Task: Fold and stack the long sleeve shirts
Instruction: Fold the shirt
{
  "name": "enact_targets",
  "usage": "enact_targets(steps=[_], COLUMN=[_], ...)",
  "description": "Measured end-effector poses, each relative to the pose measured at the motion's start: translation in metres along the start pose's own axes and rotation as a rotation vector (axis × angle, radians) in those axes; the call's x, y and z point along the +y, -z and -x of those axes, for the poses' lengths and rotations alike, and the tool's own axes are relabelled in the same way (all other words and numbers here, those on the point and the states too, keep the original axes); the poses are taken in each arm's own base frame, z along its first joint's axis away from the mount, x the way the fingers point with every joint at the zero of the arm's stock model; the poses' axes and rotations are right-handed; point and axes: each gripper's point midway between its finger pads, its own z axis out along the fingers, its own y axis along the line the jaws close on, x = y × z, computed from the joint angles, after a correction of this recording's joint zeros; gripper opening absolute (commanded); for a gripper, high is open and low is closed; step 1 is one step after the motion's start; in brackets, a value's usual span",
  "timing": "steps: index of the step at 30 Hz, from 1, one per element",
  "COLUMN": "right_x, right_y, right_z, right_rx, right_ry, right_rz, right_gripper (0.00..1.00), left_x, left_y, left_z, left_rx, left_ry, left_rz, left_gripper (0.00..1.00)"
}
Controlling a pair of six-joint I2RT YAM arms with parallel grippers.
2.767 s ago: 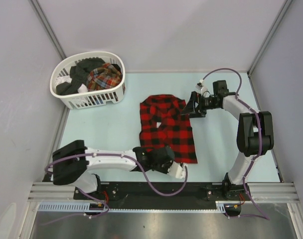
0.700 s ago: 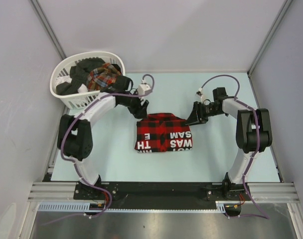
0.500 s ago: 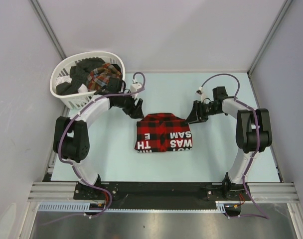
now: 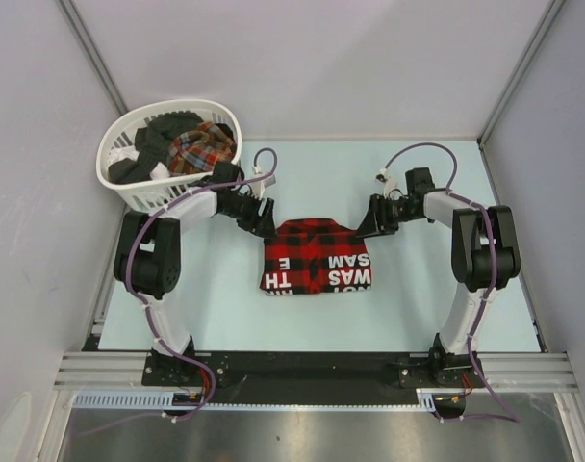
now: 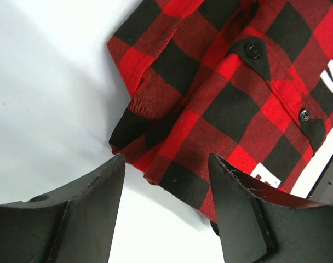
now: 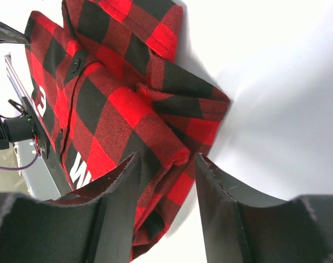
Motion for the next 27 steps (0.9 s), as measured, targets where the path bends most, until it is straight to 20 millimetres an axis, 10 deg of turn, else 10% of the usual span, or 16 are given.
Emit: enact_targets(steps=[7,11,27], right_x=[0.003,0.004,0.026], right_y=[-0.004,-0.005,0.010], right_z=[0.003,0.005,0.027], right_rx=[-0.008,-0.016,-0.086], right_ry=[0.005,-0.001,0.065], right_rz=[0.007,0.016,0.035], right_gripper=[0.19,0.00,0.00], left_x=[-0.001,-0.004,-0.008], left_y=[-0.005,-0.004,0.011], left_z=[-0.005,-0.004,0.007], left_rx=[0.013,0.006,-0.026], left_ry=[0.034,0.048,0.055], left_rz=[-0.021,-0.043,-0.069], left_gripper=[0.50,0.02,0.00])
